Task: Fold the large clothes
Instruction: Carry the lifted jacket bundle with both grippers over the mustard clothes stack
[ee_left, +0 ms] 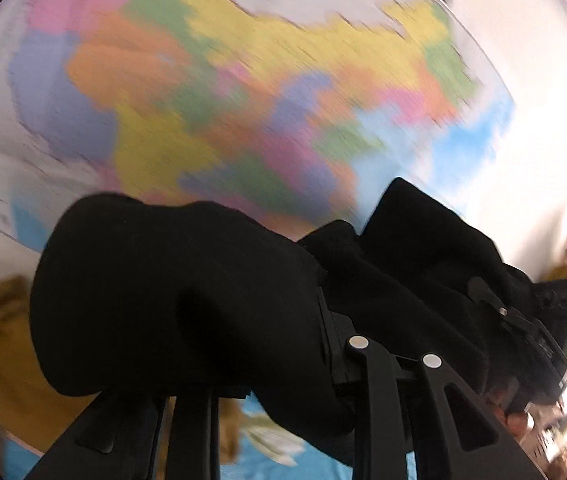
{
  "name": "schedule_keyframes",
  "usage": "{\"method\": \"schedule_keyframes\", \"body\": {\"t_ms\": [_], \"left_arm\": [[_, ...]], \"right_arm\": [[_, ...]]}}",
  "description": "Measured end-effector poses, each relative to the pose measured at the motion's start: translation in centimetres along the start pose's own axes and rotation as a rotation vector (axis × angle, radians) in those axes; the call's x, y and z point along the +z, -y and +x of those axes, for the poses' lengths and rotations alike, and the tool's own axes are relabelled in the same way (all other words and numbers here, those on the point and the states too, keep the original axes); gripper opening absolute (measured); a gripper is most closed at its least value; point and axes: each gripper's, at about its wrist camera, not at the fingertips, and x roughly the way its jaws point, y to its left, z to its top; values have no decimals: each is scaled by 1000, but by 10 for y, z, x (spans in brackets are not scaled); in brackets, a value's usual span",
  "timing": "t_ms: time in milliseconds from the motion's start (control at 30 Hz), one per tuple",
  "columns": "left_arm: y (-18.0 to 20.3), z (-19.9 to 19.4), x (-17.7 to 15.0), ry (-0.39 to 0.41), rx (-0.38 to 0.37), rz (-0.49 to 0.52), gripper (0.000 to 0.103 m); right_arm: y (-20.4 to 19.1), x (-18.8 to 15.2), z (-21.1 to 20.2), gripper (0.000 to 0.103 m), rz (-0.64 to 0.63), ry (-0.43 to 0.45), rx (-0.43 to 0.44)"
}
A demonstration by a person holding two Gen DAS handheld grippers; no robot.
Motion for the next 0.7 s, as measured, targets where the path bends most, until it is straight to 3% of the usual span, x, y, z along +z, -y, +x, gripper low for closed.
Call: {"method": "schedule_keyframes", "body": {"t_ms": [167, 267, 333, 400, 533, 600, 700], "left_arm": [[-72, -23, 48, 108, 103, -10, 23], [-120, -42, 44, 172, 156, 7, 23], [-171, -46, 19, 193, 206, -9, 23], [-220, -39, -16, 155, 244, -65, 24], [-319, -7, -104, -75, 339, -269, 23], [-341, -7, -132, -85, 323, -325, 25], [-339, -19, -144, -54, 299, -336, 32]], "right_arm": [[-31, 5, 76, 22, -41, 26, 106], [-45, -20, 125, 22, -70, -12, 159], [-46, -55, 158, 22, -85, -89, 180], [-39, -107, 194, 23, -77, -223, 181], [-5, -229, 250, 25, 38, -578, 137], [3, -259, 249, 31, 41, -627, 119], [6, -258, 226, 51, 53, -623, 154]]}}
